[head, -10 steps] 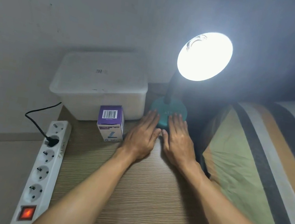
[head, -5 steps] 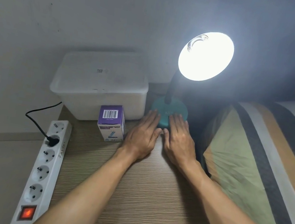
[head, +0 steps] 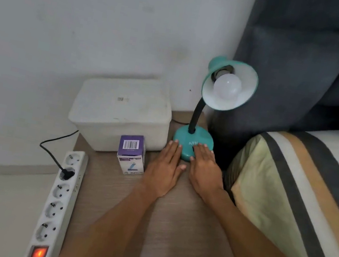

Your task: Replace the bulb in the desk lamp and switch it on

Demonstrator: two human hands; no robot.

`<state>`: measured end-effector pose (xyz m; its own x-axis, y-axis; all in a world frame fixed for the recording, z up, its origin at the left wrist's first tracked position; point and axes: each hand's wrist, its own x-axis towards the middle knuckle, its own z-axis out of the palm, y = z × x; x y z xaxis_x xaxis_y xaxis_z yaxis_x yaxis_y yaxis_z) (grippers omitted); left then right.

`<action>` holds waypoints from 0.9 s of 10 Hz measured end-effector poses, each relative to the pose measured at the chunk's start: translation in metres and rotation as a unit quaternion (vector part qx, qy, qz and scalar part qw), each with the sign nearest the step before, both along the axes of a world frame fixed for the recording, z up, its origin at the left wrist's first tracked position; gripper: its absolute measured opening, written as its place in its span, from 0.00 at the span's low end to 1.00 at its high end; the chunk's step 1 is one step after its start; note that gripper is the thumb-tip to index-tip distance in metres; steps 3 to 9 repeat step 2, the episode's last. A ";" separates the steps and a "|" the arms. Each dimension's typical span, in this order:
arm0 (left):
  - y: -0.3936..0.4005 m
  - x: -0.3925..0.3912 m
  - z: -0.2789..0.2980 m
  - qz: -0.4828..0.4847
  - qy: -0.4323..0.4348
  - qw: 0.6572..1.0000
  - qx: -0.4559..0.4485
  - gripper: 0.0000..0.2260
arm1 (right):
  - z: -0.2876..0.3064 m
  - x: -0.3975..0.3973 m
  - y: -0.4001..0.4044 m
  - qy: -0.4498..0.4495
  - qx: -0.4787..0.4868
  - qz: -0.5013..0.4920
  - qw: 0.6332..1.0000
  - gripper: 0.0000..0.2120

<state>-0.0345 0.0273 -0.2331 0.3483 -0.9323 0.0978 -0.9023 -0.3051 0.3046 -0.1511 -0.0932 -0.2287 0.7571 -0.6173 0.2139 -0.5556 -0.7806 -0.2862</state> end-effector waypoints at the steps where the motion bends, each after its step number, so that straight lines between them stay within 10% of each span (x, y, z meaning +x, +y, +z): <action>1: 0.031 -0.015 0.019 -0.004 0.022 0.998 0.061 0.31 | 0.021 0.005 -0.001 0.001 0.075 -0.007 0.997 0.23; 9: 0.080 -0.033 0.037 -0.032 0.059 0.995 0.080 0.32 | 0.045 -0.006 0.001 0.040 0.125 -0.024 0.991 0.25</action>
